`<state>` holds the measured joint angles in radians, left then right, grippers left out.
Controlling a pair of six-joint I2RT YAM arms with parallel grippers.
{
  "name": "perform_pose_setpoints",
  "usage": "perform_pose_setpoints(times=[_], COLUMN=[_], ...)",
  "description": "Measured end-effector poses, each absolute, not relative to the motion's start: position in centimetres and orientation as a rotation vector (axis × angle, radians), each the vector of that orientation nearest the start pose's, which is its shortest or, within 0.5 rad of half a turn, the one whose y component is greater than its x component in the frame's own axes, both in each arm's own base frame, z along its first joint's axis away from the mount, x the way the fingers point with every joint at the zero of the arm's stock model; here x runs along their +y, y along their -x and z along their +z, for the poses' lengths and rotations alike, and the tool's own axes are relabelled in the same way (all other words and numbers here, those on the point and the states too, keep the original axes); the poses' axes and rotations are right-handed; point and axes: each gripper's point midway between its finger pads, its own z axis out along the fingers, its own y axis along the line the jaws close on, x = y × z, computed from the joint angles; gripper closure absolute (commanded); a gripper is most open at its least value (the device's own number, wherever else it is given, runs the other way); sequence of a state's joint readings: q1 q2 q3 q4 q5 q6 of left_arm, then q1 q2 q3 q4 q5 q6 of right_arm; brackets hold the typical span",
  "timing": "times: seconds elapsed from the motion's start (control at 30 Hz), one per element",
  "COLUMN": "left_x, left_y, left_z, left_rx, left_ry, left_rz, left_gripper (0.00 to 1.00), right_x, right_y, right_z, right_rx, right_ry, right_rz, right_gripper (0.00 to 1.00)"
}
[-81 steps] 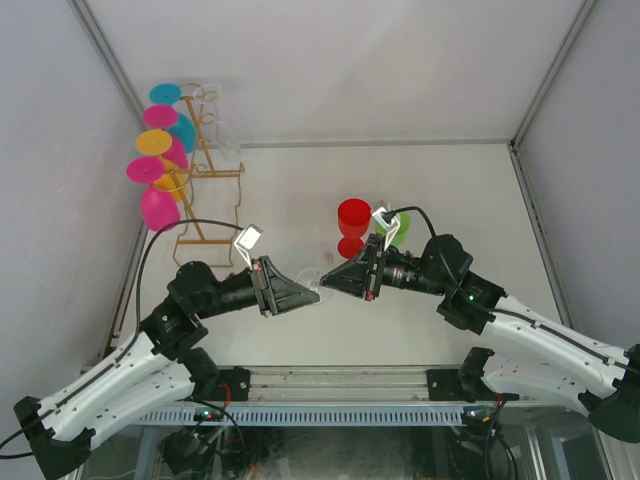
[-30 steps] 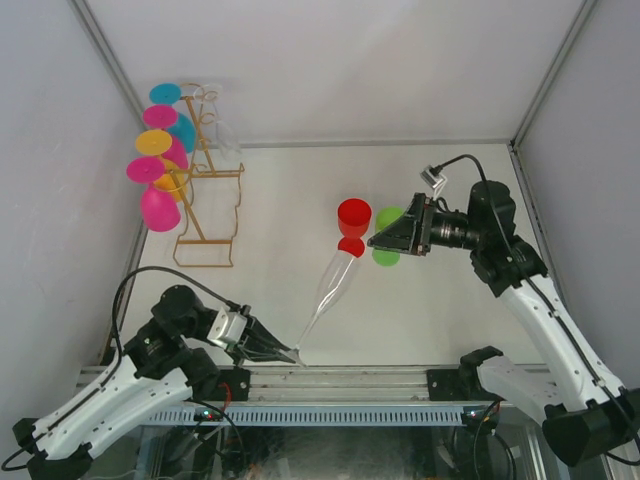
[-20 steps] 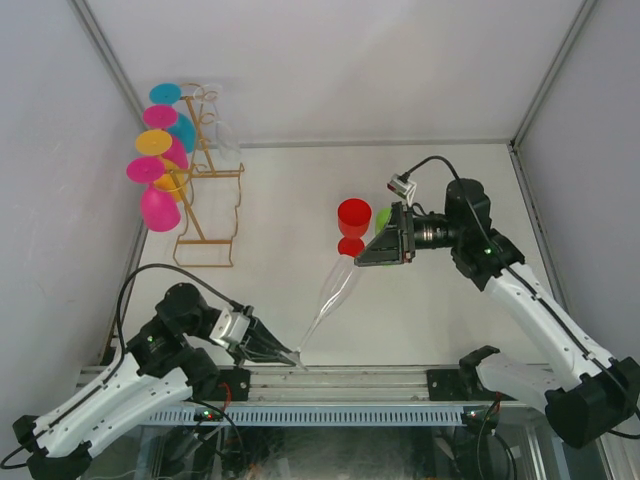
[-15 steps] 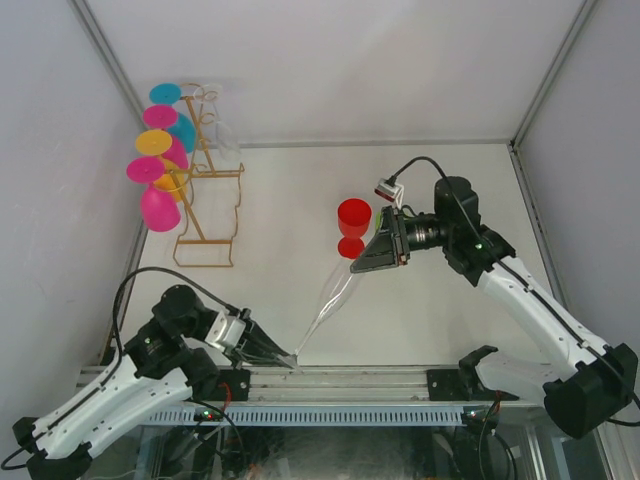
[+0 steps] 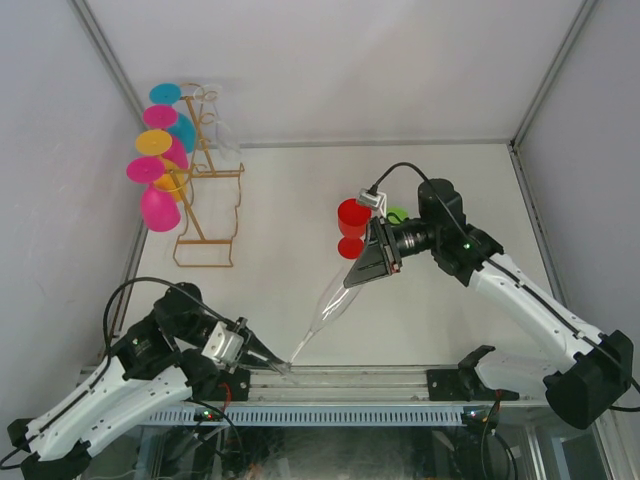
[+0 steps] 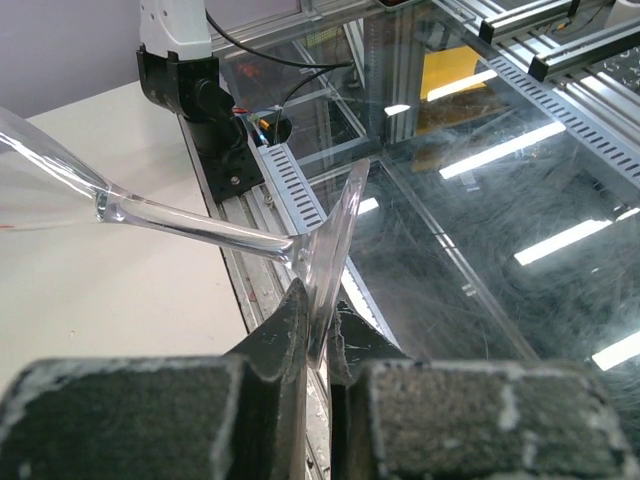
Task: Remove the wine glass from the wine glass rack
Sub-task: Place the wine glass at the center of the board.
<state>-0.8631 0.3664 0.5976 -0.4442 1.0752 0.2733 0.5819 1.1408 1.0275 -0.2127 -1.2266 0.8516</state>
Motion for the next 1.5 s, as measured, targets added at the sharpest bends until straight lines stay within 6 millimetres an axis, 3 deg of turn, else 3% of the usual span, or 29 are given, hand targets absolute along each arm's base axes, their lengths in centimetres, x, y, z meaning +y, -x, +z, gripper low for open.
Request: perform_pose_setpoints(times=[0.23,0.37,0.5,0.57,0.73,0.8,1.37,1.5], left_x=[-21.4,-21.5,-21.5,-21.5,-21.5,-21.5,-21.5,-21.5], left_y=[1.2,1.0,0.9,0.9,0.8,0.8,0.7,0.6], left_z=[24.2,24.1,24.0,24.0,23.9,23.8,23.5,23.4], left_rx=[0.996,0.998,1.008,1.014,1.021,1.025,1.029,1.032], left_ry=[-1.612,-1.613,-1.611,-1.612,-1.612,-1.612,-1.619,-1.618], left_rz=[-1.346,-1.334,-1.33,-1.331,-1.33,-1.327,-1.31,-1.307], left_gripper=[1.0,1.0,1.0,1.0,1.0,1.0,1.0,0.94], right_x=[28.6,28.6,28.7,28.7,28.9,28.8,28.8,28.7], right_y=[-10.6,-10.4,-10.5,-10.5,-10.5,-10.4,-10.3,-10.2], right_z=[32.7,32.7,32.5,32.4,32.2,32.2,32.3,32.4], right_rx=[2.131,2.132,2.146,2.149,2.148,2.157,2.159,2.151], right_ry=[0.783,0.792,0.778,0.777,0.777,0.774,0.769,0.771], right_rz=[2.052,2.054,2.045,2.042,2.028,2.033,2.023,2.012], right_gripper=[0.78,0.78,0.69,0.7,0.95,1.0,1.0,1.0])
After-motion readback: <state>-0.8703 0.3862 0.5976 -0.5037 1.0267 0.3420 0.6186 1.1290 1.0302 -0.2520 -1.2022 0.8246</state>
